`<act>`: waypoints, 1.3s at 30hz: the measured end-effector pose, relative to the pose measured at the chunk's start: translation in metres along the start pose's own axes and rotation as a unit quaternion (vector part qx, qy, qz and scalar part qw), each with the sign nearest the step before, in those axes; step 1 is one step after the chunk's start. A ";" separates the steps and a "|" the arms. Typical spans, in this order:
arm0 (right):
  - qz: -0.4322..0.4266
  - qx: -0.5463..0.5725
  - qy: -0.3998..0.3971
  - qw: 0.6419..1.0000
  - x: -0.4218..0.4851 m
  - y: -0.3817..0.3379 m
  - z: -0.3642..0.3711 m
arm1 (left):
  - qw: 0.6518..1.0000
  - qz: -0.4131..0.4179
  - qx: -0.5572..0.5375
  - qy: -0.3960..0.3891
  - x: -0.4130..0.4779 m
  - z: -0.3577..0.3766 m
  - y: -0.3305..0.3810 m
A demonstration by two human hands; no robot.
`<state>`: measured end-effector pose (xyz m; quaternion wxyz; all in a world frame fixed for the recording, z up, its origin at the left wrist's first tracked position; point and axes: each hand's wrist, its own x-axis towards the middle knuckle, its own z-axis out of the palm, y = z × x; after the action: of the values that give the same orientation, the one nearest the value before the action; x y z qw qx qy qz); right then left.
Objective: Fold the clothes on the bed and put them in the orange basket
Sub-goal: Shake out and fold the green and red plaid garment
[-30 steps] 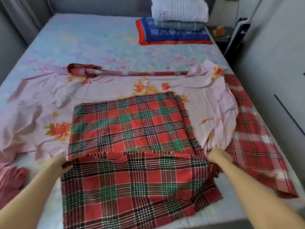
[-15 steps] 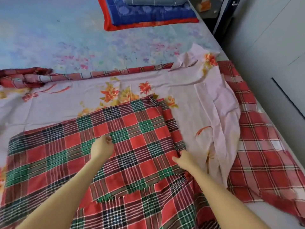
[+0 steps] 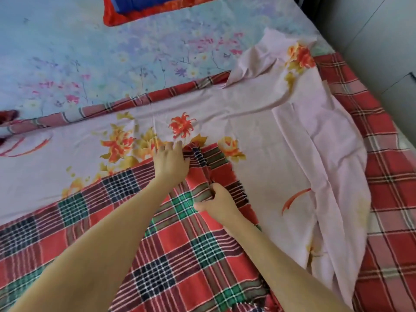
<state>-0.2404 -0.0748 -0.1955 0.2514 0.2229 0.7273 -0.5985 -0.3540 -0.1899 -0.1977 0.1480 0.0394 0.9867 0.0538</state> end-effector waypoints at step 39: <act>-0.020 -0.247 -0.033 0.968 -0.032 0.064 -0.094 | 0.962 0.011 -0.270 -0.049 0.078 -0.018 0.071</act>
<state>-0.1853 0.0287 -0.2089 0.3111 0.1196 0.8478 -0.4125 -0.4290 -0.1140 -0.1945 0.2004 0.0109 0.9267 0.3179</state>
